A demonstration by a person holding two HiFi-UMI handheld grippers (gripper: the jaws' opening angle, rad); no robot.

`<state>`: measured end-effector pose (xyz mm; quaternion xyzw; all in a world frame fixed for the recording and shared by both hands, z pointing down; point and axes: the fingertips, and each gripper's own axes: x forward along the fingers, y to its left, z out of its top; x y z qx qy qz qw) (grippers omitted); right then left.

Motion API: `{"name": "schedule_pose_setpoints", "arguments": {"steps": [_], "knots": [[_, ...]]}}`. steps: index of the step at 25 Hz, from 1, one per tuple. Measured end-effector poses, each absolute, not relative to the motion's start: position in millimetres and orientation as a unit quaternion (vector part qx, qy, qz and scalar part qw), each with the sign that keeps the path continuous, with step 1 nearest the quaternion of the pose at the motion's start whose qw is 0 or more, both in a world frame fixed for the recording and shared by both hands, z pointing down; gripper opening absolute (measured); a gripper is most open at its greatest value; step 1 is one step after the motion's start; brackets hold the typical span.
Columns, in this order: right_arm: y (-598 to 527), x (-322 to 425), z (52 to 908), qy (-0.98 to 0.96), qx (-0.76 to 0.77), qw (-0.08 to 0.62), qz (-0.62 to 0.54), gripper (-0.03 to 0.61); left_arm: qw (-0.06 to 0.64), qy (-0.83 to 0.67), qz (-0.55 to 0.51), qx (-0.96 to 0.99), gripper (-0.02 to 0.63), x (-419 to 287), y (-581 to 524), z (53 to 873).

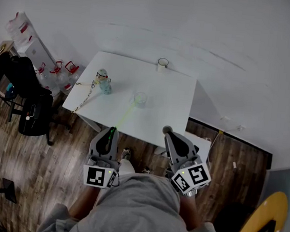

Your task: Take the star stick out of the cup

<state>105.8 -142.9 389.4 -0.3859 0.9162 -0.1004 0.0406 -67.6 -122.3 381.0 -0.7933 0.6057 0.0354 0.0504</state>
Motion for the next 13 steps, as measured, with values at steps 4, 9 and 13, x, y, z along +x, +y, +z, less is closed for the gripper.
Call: {"name": "schedule_pose_setpoints", "arguments": {"steps": [4,9,13], "knots": [[-142.7,105.8,392.8,0.915,-0.387,0.037,-0.104,0.035,0.053,0.603,0.033,-0.795,0.044,-66.8,-122.5,381.1],[-142.7,105.6,393.4,0.916,-0.385,0.035,-0.104,0.035,0.055,0.602,0.032,-0.796,0.044,-65.6,-122.2,378.9],[-147.1,104.3,393.9,0.918,-0.383,0.032,-0.102,0.035,0.051,0.605,0.030,-0.794,0.044,-66.7,-126.5,380.6]]}}
